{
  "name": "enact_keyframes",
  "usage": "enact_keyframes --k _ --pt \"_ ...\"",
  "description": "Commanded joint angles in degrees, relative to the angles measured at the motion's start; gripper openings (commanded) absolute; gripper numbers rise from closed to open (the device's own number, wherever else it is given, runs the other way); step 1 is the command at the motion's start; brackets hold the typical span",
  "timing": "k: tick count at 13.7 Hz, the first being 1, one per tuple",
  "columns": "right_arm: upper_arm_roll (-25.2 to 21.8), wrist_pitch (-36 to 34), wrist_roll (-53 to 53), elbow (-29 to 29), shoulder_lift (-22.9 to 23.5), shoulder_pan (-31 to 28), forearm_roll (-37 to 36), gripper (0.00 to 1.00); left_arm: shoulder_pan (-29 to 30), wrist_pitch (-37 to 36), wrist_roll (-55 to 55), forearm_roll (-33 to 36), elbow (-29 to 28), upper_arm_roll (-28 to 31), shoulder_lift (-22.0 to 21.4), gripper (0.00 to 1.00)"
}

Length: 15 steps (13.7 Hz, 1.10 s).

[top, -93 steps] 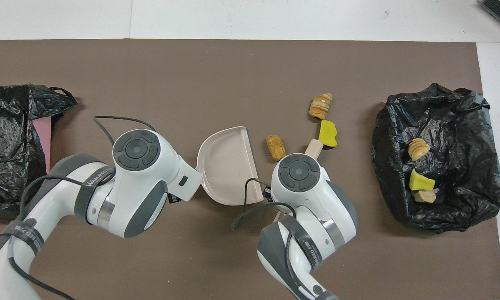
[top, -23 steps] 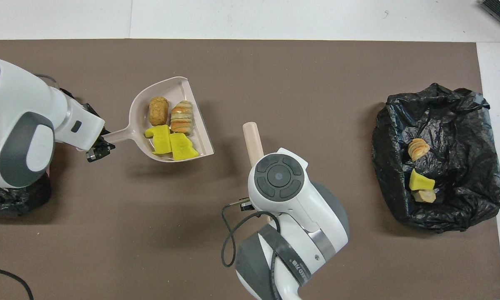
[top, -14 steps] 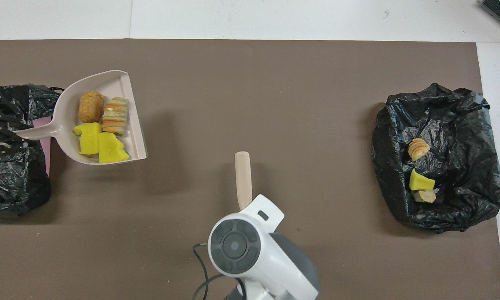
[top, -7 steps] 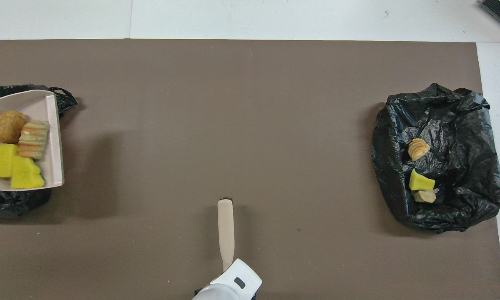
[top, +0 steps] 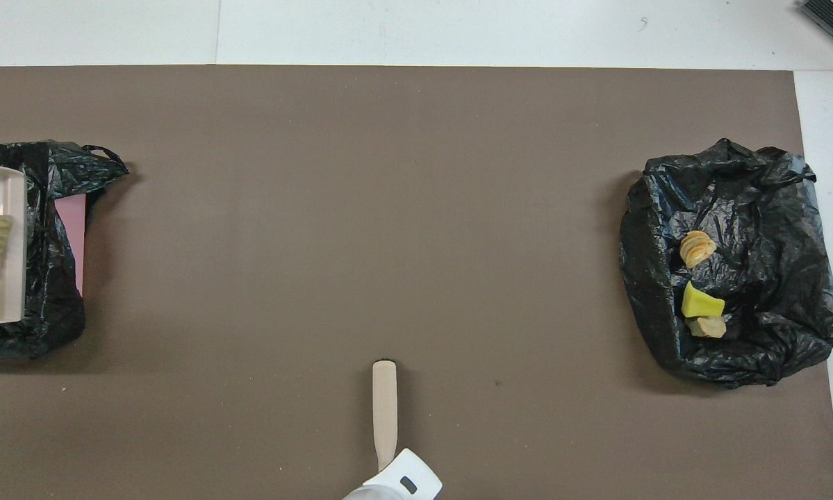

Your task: Sweep and dump trash in bin

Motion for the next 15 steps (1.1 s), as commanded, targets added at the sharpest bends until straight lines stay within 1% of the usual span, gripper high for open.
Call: enact_keyframes --k 1,2,3,4,5,6,7,8,10,11,12,13,15 --pt "-0.2 4.0 -2.6 -3.4 -1.5 0.2 1.6 0.0 0.2 6.1 0.6 5.2 -2.2 0.1 -0.2 0.0" --pt "-0.2 6.1 -2.5 -4.5 -1.5 0.3 1.6 0.0 -0.1 6.9 -0.5 7.3 -2.7 0.1 -0.3 0.0" --pt "-0.2 6.6 -2.6 -4.8 -1.5 0.3 1.6 0.0 -0.8 7.9 -2.7 9.7 -4.4 0.1 -0.6 0.0" --pt "-0.2 6.6 -2.6 -4.9 -1.5 0.3 1.6 0.0 -1.9 8.7 -6.9 13.1 -7.4 0.1 -2.6 0.0" --pt "-0.2 6.7 -2.6 -5.0 -1.5 0.3 1.6 0.07 -3.6 10.4 -11.0 17.4 -11.4 0.1 -4.6 0.0" --pt "-0.2 6.7 -2.6 -5.1 -1.6 0.3 1.6 0.22 -4.4 12.1 -13.8 20.4 -15.3 0.1 -6.6 0.0" --pt "-0.2 6.6 -2.5 -5.1 -1.6 0.3 1.6 0.3 -5.4 12.9 -15.3 23.8 -17.1 0.1 -7.7 0.0" --pt "-0.2 6.5 -2.4 -5.1 -1.6 0.3 1.6 0.38 -6.7 12.4 -16.1 27.6 -17.0 0.1 -7.7 0.0" --pt "-0.2 6.1 -2.3 -4.6 -1.3 0.3 1.6 0.49 -8.2 11.5 -16.7 36.2 -17.2 0.1 -8.4 0.0" --pt "-0.2 6.0 -2.3 -3.9 -1.0 0.3 1.5 0.7 -8.1 11.4 -18.2 38.3 -17.1 0.1 -8.4 0.0" --pt "-0.3 6.2 -2.3 -3.3 -0.7 0.1 1.2 0.85 -8.1 11.3 -19.2 40.5 -17.2 0.1 -8.7 0.0" --pt "-0.4 6.2 -2.2 -1.8 -0.1 -0.8 1.1 0.93 -8.1 11.0 -19.2 42.1 -17.0 0.1 -9.5 0.0" --pt "-0.6 5.8 -2.2 0.0 -0.7 -4.6 0.6 1.0 -8.0 11.0 -18.9 42.4 -16.9 0.1 -11.7 0.0"
